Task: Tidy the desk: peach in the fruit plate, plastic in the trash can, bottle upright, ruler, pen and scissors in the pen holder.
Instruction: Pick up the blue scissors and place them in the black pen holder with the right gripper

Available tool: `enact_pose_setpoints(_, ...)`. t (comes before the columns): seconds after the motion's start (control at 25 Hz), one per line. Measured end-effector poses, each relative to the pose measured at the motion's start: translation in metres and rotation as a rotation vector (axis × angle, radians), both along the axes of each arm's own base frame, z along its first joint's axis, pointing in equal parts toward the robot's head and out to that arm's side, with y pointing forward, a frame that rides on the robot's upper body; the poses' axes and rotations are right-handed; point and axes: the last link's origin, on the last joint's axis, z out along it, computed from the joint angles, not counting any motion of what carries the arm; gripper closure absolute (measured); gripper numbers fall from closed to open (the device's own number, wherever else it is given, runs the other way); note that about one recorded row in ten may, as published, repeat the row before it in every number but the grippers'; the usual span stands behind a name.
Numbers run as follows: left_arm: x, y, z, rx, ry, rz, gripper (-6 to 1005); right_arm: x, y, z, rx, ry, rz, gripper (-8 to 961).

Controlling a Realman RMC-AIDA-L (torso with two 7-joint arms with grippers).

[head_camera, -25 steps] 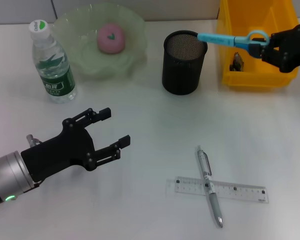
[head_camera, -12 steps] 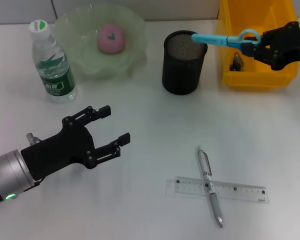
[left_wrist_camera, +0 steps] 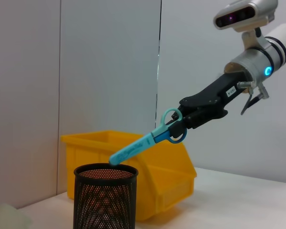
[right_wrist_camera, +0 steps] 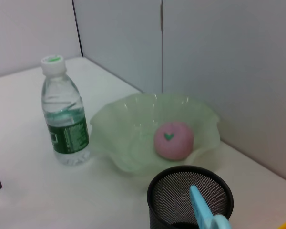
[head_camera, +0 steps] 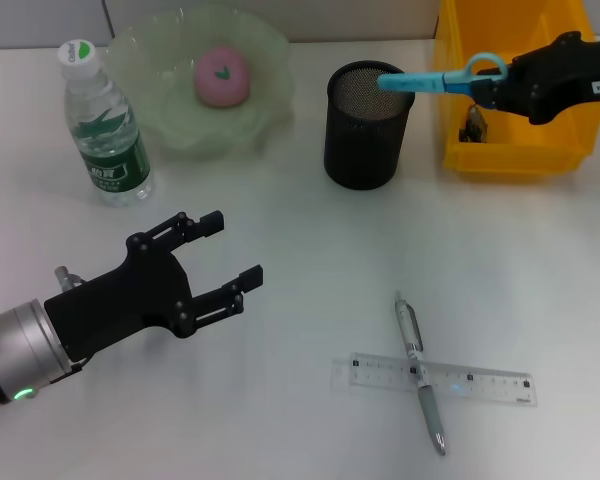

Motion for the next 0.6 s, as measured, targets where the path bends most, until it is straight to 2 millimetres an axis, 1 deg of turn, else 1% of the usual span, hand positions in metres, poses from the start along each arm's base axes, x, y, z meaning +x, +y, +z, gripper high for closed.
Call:
enact_pose_setpoints(0.16,0.000,0.000,0.000,0.002,0.001,0.000,207,-0.014,0.006,-0.004,-0.035,-0.050,-0.013,758)
enact_pose_setpoints(0.2,0.000,0.000,0.000,0.002,0.001,0.000,207,-0.014,0.006,-0.004,-0.035,-0.050,-0.013,757)
enact_pose_setpoints(0.32,0.000,0.000,0.000,0.002,0.000,0.000,207,-0.022,0.011,-0.007,-0.056,-0.095,-0.030,756)
enact_pose_setpoints(0.36,0.000,0.000,0.000,0.002,0.000,0.000,207,-0.028,0.014,-0.008,-0.064,-0.117,-0.041,755)
enact_pose_setpoints(0.4,0.000,-0.001,0.000,0.001,0.000,-0.002,207,-0.028,0.014,-0.008,-0.064,-0.117,-0.041,755)
enact_pose_setpoints(0.56,0.001,0.000,-0.001,-0.003,0.002,-0.008,207,-0.042,0.022,-0.010,-0.078,-0.163,-0.073,753)
enact_pose_setpoints(0.6,0.001,0.000,-0.001,-0.004,0.001,-0.009,207,-0.042,0.022,-0.010,-0.078,-0.163,-0.073,752)
